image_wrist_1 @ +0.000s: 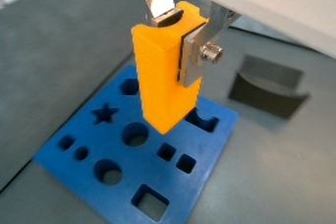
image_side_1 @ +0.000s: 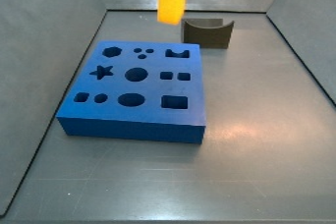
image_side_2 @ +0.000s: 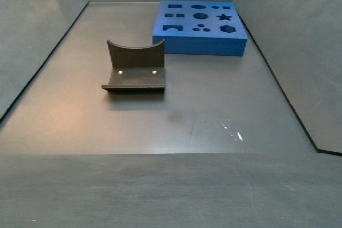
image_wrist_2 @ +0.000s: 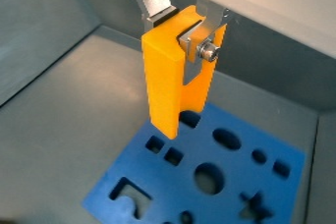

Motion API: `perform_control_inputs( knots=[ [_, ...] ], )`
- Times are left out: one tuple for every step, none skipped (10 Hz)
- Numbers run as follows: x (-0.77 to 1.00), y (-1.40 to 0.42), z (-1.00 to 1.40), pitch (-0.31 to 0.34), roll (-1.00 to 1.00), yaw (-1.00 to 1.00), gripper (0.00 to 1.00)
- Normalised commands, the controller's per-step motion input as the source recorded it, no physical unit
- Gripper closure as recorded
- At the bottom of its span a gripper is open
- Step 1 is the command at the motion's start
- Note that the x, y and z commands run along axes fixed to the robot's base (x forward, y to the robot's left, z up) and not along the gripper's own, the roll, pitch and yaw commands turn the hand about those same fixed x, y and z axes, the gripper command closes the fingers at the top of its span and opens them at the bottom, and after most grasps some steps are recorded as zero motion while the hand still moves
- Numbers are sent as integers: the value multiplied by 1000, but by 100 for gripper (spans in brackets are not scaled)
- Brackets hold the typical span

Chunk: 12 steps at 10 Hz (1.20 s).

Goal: Insert the arch object.

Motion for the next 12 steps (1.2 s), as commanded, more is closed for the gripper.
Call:
perform_control_inputs(
  knots=[
    [249,177,-371,0,0,-891,100],
    [174,137,-309,0,0,-934,100],
    [49,57,-243,0,0,-1000,100],
    [0,0,-217,0,0,-1000,100],
    [0,0,-203,0,0,-1000,100],
    [0,0,-163,0,0,-1000,100],
    [0,0,-180,0,0,-1000,100],
    [0,0,-206,0,0,-1000,100],
    [0,0,-200,0,0,-1000,100],
    [0,0,-194,0,0,-1000,100],
    [0,0,-214,0,0,-1000,100],
    [-20,46,-269,0,0,-966,100]
  ],
)
